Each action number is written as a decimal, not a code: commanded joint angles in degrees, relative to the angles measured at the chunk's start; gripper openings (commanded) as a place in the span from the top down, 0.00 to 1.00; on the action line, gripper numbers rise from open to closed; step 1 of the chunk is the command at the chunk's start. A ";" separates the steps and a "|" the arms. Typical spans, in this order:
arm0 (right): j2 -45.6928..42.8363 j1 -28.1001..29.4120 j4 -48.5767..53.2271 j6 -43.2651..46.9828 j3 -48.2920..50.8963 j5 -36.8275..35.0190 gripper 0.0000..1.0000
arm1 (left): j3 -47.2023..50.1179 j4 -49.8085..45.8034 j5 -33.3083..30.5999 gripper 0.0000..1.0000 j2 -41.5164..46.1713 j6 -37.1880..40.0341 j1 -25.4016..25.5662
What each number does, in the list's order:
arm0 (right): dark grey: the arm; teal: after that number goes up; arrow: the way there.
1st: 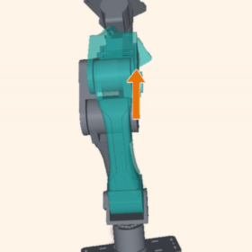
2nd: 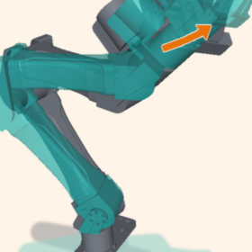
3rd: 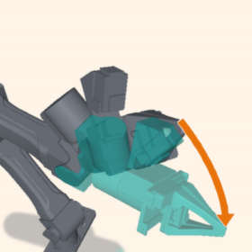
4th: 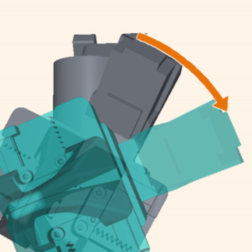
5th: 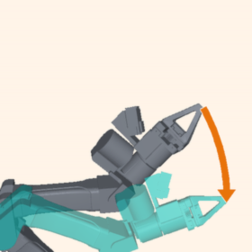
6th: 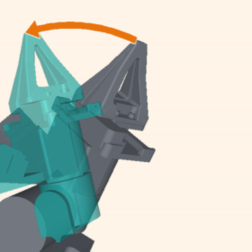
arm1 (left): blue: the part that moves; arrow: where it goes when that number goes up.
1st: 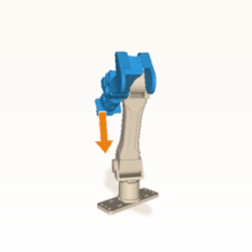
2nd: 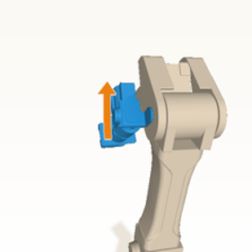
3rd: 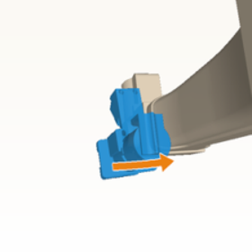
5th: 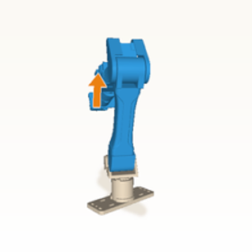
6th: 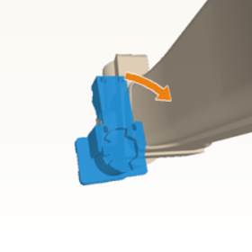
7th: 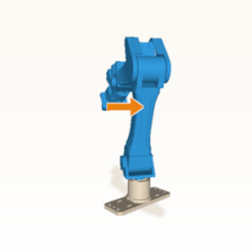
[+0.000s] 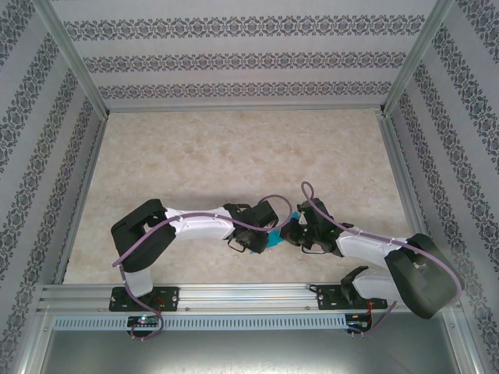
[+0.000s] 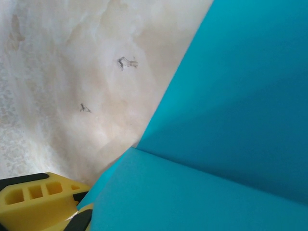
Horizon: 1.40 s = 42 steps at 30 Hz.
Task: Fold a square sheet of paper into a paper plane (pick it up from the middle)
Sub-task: Fold the wing for the fifth time at the center of the table.
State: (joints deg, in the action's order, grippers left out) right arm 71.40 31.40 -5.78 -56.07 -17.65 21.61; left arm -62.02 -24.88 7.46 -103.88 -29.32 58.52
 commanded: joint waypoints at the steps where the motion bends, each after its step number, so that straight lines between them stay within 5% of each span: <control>1: -0.33 0.99 4.36 -0.12 1.40 -1.88 1.00 | 1.37 -4.93 -0.16 0.73 1.69 1.03 0.55; 14: -0.86 0.94 5.35 0.43 2.20 -2.39 1.00 | 1.03 0.41 2.83 0.72 9.22 -0.96 -1.24; 25: -1.17 0.42 5.88 0.26 3.29 -2.59 1.00 | -2.89 2.66 4.97 0.85 2.10 0.14 -4.24; 42: -2.79 -0.71 5.69 0.00 4.46 -1.89 0.98 | -4.53 6.54 16.47 0.87 -4.48 1.11 -5.08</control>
State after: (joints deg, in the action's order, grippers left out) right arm 68.55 31.24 -5.98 -56.05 -15.25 21.41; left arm -65.91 -20.73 20.58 -107.04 -29.15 53.87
